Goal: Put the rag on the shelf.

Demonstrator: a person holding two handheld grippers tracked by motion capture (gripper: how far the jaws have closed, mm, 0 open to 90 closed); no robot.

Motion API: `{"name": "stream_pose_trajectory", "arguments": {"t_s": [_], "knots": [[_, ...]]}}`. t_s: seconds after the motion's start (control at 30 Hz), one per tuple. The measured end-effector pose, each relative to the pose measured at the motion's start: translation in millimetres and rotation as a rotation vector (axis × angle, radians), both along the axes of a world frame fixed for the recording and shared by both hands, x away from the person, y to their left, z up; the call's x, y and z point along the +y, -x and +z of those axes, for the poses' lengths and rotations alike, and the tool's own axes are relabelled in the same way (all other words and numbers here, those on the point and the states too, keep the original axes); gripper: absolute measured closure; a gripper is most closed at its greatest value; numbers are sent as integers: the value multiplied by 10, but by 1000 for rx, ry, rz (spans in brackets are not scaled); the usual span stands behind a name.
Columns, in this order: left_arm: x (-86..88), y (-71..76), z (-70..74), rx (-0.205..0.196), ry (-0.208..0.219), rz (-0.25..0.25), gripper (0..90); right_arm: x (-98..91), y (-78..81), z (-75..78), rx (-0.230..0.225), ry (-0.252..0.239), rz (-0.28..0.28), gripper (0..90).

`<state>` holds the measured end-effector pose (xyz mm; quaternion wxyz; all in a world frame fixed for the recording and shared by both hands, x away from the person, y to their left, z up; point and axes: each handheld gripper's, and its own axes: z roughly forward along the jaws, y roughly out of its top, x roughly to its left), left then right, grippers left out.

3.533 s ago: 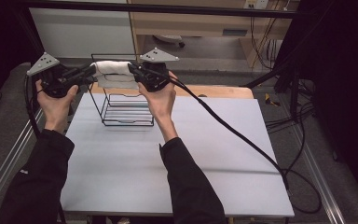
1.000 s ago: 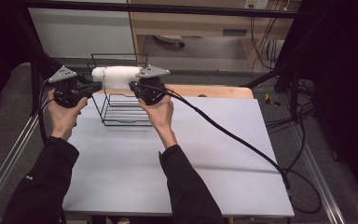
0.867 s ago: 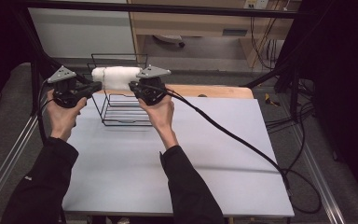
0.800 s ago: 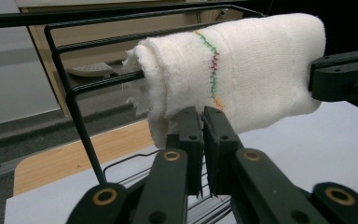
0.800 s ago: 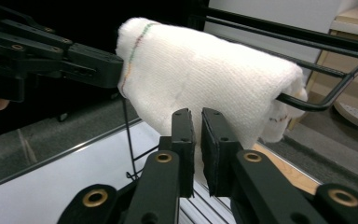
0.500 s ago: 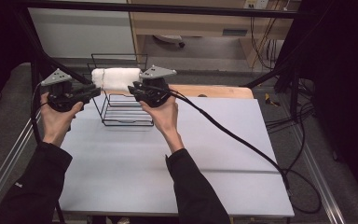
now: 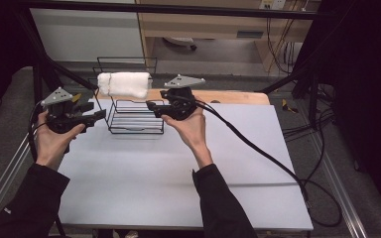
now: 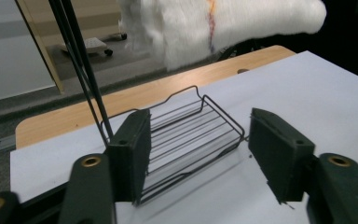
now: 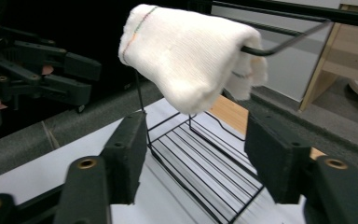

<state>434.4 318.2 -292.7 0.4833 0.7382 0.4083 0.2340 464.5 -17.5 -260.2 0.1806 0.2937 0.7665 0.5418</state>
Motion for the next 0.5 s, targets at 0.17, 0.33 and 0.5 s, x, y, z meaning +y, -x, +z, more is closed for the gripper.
{"name": "stream_pose_trajectory", "arguments": {"t_s": [0.17,0.33,0.5], "knots": [[32,81,-118,9,6,-9,301,-193,40,-58,26,3,0,270],[25,135,-260,27,18,-10,226,-387,64,-155,61,7,-1,174],[-25,188,-390,42,0,-10,136,-565,105,-267,78,40,-15,121]]}}
